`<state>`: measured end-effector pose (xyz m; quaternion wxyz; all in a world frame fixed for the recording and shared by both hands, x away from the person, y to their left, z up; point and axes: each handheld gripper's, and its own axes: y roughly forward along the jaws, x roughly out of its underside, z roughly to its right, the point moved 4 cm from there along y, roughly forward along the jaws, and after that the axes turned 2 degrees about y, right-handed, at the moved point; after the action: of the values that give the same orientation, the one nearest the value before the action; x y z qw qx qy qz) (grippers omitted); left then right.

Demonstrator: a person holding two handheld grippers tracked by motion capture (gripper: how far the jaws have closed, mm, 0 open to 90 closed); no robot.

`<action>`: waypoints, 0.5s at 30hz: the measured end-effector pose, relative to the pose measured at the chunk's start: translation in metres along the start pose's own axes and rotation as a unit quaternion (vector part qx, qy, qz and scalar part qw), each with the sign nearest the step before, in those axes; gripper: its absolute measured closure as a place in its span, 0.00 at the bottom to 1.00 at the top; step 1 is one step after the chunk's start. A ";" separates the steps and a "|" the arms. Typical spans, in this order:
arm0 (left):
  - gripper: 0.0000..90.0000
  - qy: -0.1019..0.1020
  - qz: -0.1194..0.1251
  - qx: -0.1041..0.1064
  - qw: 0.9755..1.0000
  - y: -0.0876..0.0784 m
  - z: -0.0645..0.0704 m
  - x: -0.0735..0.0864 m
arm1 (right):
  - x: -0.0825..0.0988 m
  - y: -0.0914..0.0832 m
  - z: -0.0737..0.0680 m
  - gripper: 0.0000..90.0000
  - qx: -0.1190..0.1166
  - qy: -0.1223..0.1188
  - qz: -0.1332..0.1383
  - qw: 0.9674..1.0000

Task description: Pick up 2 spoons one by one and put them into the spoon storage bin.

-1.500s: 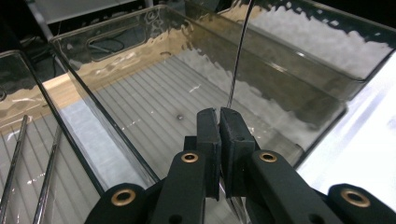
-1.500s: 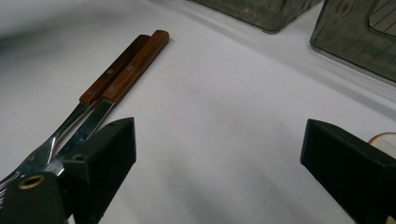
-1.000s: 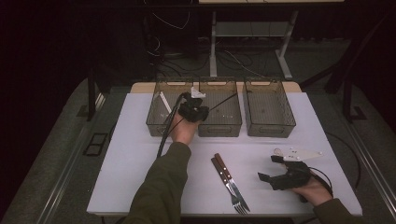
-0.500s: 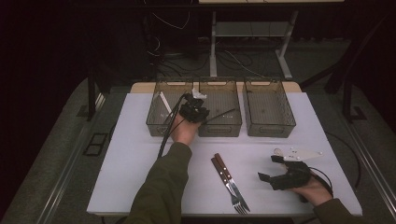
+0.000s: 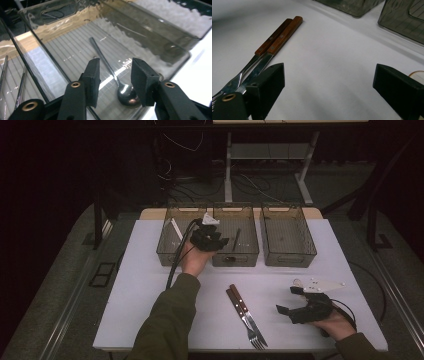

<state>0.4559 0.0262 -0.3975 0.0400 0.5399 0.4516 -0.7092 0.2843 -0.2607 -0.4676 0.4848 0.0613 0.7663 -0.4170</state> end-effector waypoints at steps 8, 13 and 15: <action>0.52 0.008 0.018 0.038 0.999 -0.018 0.011 0.000 | 0.000 0.000 0.000 0.11 0.002 0.000 -0.001 1.000; 0.48 0.012 0.028 0.053 0.998 -0.028 0.018 0.006 | 0.000 0.000 0.000 0.11 0.003 0.001 -0.001 1.000; 0.47 0.016 0.029 0.058 0.998 -0.032 0.020 0.010 | 0.000 0.000 0.000 0.11 0.003 0.001 -0.002 1.000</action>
<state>0.4194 0.0356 -0.3859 0.0220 0.5651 0.3950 -0.7240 0.2845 -0.2608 -0.4681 0.4829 0.0621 0.7660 -0.4197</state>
